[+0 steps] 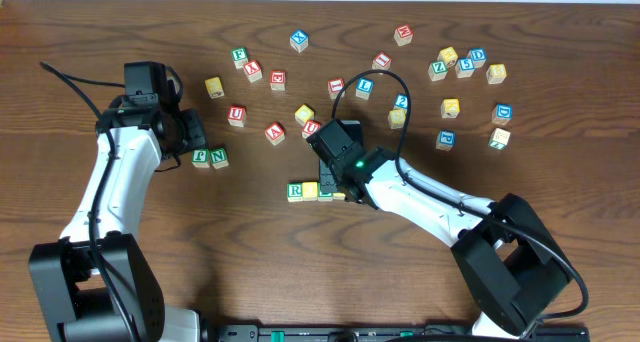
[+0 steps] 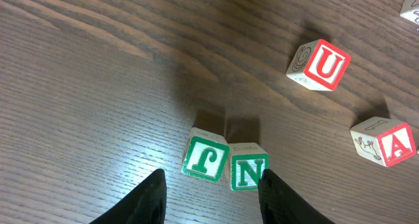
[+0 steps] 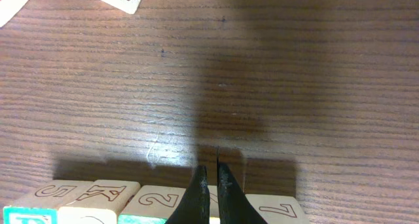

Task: Spell out ROBOT

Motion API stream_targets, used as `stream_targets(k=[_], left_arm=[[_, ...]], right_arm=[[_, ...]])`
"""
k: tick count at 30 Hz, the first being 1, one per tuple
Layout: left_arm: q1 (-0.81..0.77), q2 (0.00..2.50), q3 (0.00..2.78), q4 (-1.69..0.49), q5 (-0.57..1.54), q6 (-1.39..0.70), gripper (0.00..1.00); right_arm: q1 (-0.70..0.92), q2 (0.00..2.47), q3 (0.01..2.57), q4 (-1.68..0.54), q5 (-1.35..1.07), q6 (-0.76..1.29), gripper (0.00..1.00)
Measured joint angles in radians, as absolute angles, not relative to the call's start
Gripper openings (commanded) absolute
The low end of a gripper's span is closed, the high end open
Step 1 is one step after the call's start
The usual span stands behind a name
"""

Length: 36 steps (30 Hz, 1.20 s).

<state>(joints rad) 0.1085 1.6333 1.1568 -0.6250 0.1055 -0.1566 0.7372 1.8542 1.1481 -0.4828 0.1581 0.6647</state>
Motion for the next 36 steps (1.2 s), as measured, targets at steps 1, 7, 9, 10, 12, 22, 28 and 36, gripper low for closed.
stream_targets(k=[1, 7, 9, 10, 12, 22, 28, 36], left_arm=[[0.109, 1.633, 1.157, -0.625, 0.105, -0.157, 0.45], [0.109, 1.633, 1.157, -0.625, 0.105, -0.157, 0.45], [0.109, 1.633, 1.157, -0.625, 0.105, -0.157, 0.45], [0.109, 1.633, 1.157, -0.625, 0.105, -0.157, 0.45], [0.109, 1.633, 1.157, -0.625, 0.105, -0.157, 0.45], [0.109, 1.633, 1.157, -0.625, 0.105, -0.157, 0.45], [0.109, 1.633, 1.157, -0.625, 0.105, -0.157, 0.45], [0.109, 1.633, 1.157, -0.625, 0.105, -0.157, 0.45]], right_arm=[[0.737, 1.854, 1.148, -0.487, 0.158, 0.667, 0.01], [0.737, 1.854, 1.148, -0.499, 0.158, 0.67, 0.01], [0.737, 1.854, 1.148, -0.507, 0.158, 0.674, 0.01], [0.737, 1.854, 1.148, -0.509, 0.158, 0.674, 0.01], [0.737, 1.854, 1.148, -0.509, 0.158, 0.677, 0.01], [0.754, 1.854, 1.148, -0.513, 0.161, 0.678, 0.01], [0.754, 1.854, 1.148, -0.513, 0.162, 0.678, 0.01], [0.754, 1.854, 1.148, -0.513, 0.162, 0.678, 0.01]])
